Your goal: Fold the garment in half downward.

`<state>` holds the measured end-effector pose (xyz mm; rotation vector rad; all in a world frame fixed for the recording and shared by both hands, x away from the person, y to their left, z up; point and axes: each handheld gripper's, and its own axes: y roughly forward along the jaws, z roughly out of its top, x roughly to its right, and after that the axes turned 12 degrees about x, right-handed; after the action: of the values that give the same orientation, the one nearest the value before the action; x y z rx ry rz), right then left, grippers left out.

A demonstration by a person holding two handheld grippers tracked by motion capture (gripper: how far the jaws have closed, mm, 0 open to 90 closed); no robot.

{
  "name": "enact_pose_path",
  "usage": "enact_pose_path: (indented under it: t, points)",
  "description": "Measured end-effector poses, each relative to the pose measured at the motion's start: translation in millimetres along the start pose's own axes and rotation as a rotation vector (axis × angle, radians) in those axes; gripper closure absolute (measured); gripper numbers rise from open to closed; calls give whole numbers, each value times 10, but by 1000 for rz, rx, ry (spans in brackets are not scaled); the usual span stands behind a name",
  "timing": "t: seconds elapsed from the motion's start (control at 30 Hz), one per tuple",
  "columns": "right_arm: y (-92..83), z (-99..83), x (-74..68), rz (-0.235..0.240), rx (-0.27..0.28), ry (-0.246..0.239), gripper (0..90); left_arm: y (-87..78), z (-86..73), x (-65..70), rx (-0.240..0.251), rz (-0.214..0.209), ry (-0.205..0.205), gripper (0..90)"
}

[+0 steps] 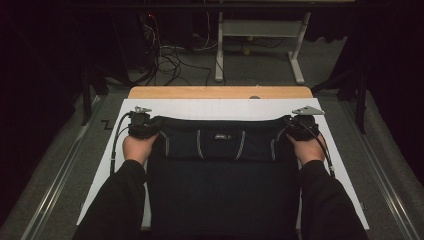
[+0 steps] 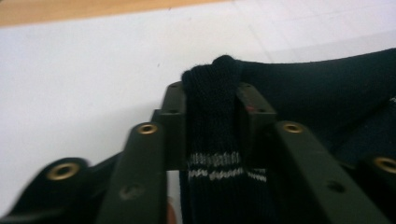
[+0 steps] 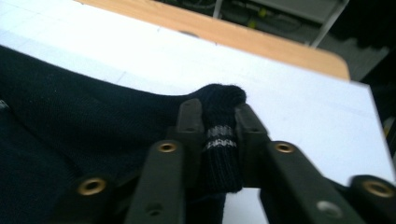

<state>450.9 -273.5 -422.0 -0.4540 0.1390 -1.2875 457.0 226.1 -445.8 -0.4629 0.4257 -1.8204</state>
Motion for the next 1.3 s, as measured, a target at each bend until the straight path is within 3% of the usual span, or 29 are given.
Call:
enact_pose_path:
  t: [0.13,0.23,0.3,0.4,0.5,0.63,0.73,0.83,0.9,0.97,1.07,1.17,1.3]
  points:
    - [-12,-18,46,-12,-12,24,532,-60,-30,-101,-9,-32,-59,407]
    - [-101,-27,79,-23,10,56,477,-159,-56,-138,4,-41,-67,308]
    - [-172,-48,70,-3,16,51,459,-244,-89,-119,27,-62,-64,268]
    - [-297,-107,10,43,22,32,455,-350,-149,-22,51,-119,-59,267]
    - [-409,-187,-90,106,15,22,456,-433,-261,201,55,-211,-7,268]
    - [-454,-340,-228,190,-31,28,451,-373,-414,394,-33,-250,41,271]
    - [-431,-449,-333,222,-83,19,444,-295,-500,412,-88,-246,26,290]
    - [-403,-514,-382,219,-109,27,453,-296,-530,406,-83,-226,26,402]
    - [-386,-534,-389,235,-121,42,495,-302,-531,405,-87,-228,32,486]
    - [-375,-550,-421,262,-136,47,592,-306,-543,416,-87,-238,45,560]
    - [-402,-535,-487,274,-125,3,772,-323,-559,453,-74,-231,70,668]
    - [-443,-510,-514,257,-104,-26,801,-379,-545,446,-44,-238,54,698]
    - [-541,-454,-476,258,-50,-6,800,-538,-497,464,18,-259,49,699]
